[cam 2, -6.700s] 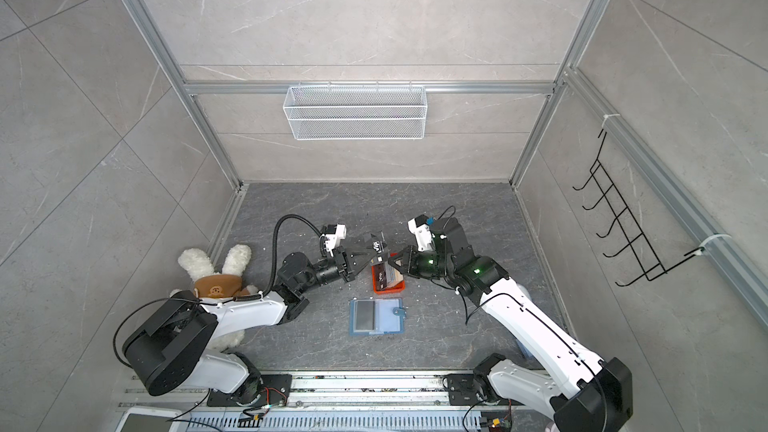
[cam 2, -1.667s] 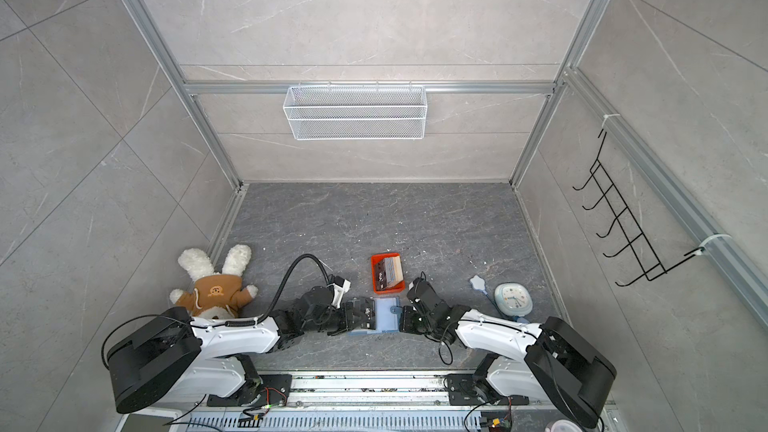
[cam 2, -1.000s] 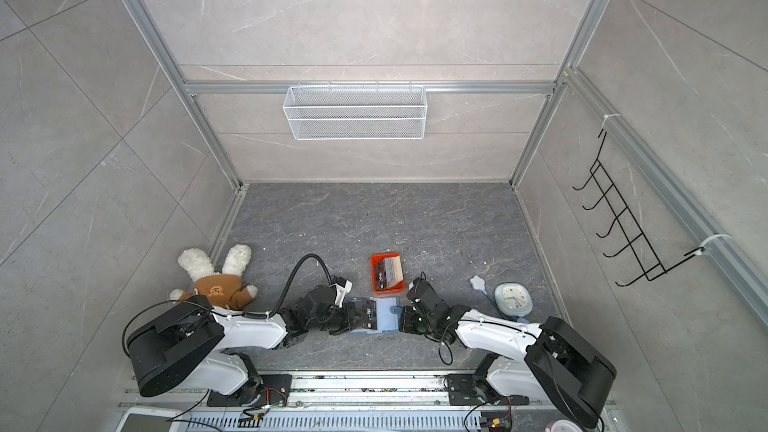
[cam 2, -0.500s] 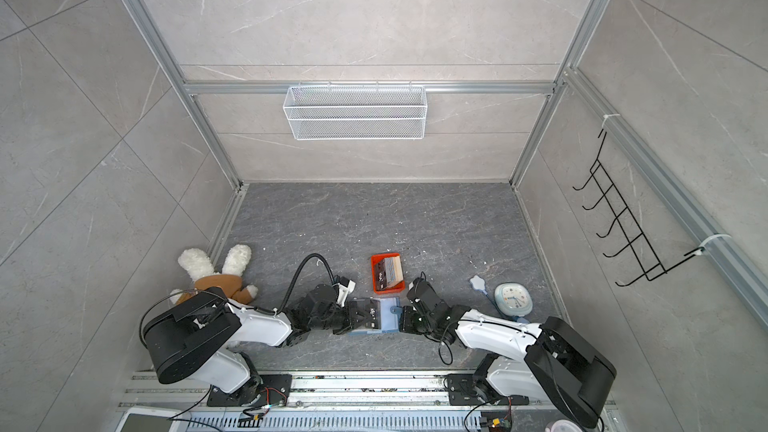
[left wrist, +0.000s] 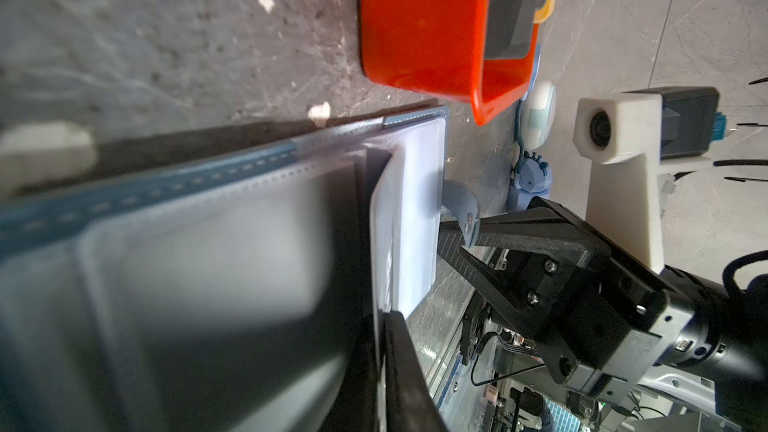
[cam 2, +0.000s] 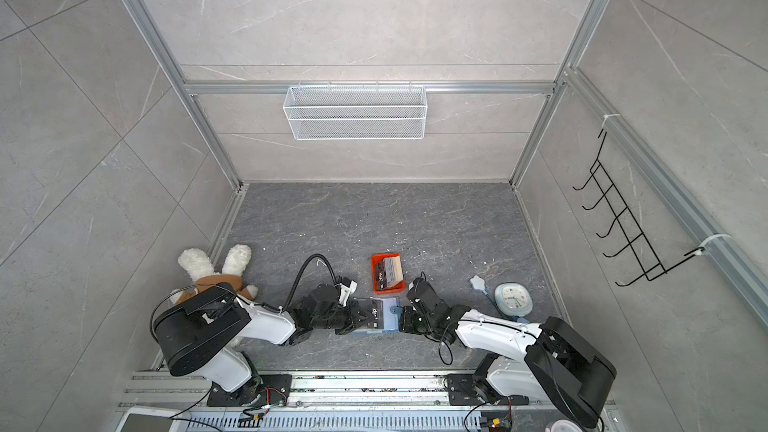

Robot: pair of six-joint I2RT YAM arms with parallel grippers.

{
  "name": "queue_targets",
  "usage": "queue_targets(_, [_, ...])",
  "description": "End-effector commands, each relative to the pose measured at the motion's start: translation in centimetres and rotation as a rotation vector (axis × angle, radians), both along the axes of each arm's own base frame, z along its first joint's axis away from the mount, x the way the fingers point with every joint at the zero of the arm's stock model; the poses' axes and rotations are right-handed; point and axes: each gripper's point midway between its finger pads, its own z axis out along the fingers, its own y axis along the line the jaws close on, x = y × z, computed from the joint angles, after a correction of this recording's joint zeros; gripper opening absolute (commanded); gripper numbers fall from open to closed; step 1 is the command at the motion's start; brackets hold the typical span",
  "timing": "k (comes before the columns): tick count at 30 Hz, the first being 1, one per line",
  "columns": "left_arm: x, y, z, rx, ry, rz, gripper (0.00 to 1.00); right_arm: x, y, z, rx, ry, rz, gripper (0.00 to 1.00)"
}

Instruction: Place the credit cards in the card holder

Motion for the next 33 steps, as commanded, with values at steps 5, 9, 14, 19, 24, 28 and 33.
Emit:
queue_targets(5, [-0.4,0.7,-1.7,0.109,0.065,-0.004,0.16,-1.6,-2.2,-2.2,-0.110,0.057,-0.007,0.02])
queue_targets(9, [-0.4,1.1,-2.0,0.168,0.080,-0.006,0.20,-1.6,-2.2,-2.3,-0.120,0.057,-0.004,0.02])
queue_targets(14, [-0.6,2.1,-2.2,0.253,0.092,-0.010,0.22,-1.5,-2.3,-2.3,-0.128,0.054,-0.005,0.02])
queue_targets(19, [-0.6,2.8,-2.1,0.304,0.096,-0.005,0.27,-1.5,-2.3,-2.3,-0.131,0.056,-0.004,0.02])
queue_targets(24, [-0.4,2.9,-0.9,0.297,0.051,-0.015,0.34,-1.5,-2.2,-2.3,-0.130,0.055,-0.003,0.02])
queue_targets(28, [-0.3,3.0,-0.1,0.295,0.034,-0.012,0.39,-1.5,-2.2,-2.3,-0.132,0.056,-0.002,0.02])
queue_targets(33, [0.1,2.5,0.1,0.287,0.027,-0.009,0.40,-1.5,-2.1,-2.3,-0.133,0.056,0.001,0.02])
